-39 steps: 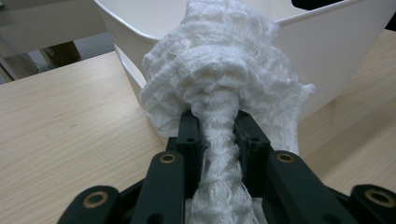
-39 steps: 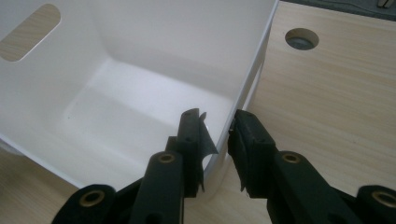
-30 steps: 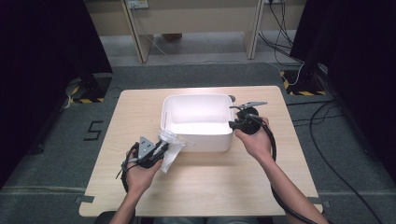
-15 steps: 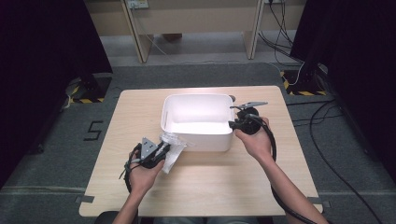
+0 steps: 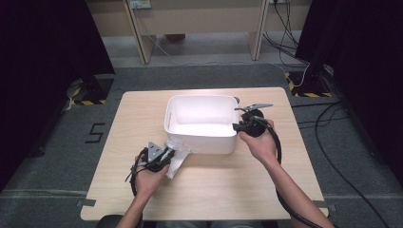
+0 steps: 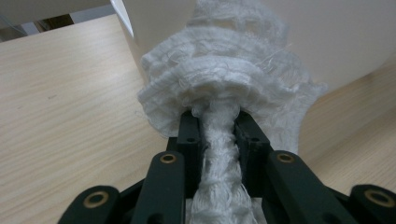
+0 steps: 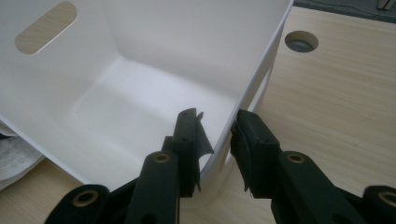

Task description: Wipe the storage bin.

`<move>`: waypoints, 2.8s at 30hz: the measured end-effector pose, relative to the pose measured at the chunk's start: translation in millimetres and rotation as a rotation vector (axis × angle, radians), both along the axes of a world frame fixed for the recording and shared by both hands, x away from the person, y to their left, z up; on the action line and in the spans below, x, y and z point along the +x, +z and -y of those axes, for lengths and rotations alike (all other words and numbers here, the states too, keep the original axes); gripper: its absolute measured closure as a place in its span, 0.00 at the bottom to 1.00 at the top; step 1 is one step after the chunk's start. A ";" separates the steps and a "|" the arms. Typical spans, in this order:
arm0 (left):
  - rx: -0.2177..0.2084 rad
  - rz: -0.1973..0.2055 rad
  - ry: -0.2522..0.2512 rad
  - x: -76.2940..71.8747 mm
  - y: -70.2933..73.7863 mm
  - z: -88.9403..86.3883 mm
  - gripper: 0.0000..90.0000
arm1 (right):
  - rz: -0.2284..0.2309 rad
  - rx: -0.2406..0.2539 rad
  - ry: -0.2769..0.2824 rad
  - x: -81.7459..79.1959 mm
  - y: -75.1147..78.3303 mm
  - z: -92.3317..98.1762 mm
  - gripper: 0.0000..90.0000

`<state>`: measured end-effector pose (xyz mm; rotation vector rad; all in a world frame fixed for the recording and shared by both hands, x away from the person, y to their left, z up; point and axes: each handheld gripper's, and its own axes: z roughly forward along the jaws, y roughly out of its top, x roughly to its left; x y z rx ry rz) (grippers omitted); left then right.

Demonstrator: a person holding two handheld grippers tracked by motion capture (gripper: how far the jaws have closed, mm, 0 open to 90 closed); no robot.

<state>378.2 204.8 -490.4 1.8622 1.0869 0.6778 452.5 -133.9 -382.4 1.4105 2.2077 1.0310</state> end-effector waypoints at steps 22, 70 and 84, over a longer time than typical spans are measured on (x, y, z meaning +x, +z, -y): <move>-0.047 -0.004 -0.010 0.5 9.7 8.4 0.84 | -0.010 0.014 -0.006 0.7 -0.1 1.1 0.78; 0.033 -0.010 -0.005 13.6 -0.8 29.4 0.84 | -0.005 0.009 -0.003 -0.4 0.1 -0.2 0.76; 0.043 -0.054 -0.005 18.9 -13.8 32.5 0.84 | -0.005 0.008 -0.005 -0.6 0.2 -0.5 0.75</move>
